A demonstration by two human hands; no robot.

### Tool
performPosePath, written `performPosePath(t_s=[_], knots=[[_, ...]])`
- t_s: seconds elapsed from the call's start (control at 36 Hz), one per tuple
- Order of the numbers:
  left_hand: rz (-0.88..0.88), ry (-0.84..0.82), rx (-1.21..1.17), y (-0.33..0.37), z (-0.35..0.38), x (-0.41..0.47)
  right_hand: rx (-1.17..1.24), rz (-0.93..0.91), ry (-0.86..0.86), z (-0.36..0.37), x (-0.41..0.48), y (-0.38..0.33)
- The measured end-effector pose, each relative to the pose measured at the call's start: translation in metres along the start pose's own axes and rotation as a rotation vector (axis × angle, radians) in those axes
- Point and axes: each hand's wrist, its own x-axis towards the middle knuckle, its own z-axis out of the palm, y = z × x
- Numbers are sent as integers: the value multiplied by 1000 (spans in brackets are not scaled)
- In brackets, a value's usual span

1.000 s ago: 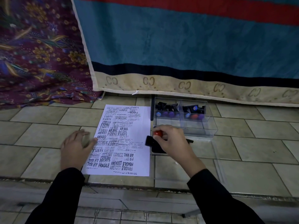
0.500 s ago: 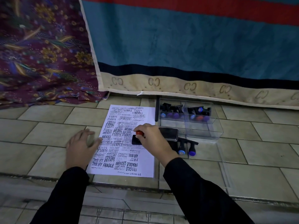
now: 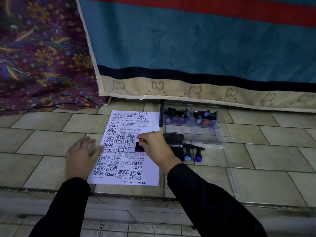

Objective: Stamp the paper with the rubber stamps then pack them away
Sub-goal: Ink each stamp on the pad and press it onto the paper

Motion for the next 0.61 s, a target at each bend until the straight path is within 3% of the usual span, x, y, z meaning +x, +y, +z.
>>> performPosePath(t_s=[0.31, 0.5, 0.61], knots=[[-8, -17, 8, -5, 1, 3, 64, 61, -8, -5, 8, 1], [-21, -15, 9, -1, -2, 2, 242, 69, 447, -52, -15, 15], [-16, -12, 0, 1, -3, 2, 330, 108, 522, -85, -43, 36]])
